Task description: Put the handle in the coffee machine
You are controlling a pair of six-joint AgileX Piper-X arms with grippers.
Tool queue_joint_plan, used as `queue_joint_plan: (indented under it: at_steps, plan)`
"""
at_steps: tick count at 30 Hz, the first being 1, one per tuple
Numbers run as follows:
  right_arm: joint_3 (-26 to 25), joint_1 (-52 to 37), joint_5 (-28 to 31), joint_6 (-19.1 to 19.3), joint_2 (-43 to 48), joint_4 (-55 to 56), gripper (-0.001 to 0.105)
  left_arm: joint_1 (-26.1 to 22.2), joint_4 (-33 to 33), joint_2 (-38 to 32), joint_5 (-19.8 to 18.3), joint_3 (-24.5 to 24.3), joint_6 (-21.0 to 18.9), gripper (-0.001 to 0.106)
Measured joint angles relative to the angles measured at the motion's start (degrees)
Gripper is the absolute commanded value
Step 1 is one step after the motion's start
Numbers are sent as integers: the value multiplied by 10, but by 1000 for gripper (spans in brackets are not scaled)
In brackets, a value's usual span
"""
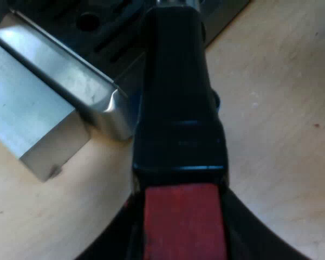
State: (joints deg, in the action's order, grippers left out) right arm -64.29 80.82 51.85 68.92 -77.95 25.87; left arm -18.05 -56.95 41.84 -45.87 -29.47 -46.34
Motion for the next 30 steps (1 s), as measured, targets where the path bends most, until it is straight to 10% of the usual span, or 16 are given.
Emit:
queue_joint_plan:
  at_steps: [30]
  plan:
    - [0,0,94,0,0,-3,77,0,72,224,-24,-36,112,0]
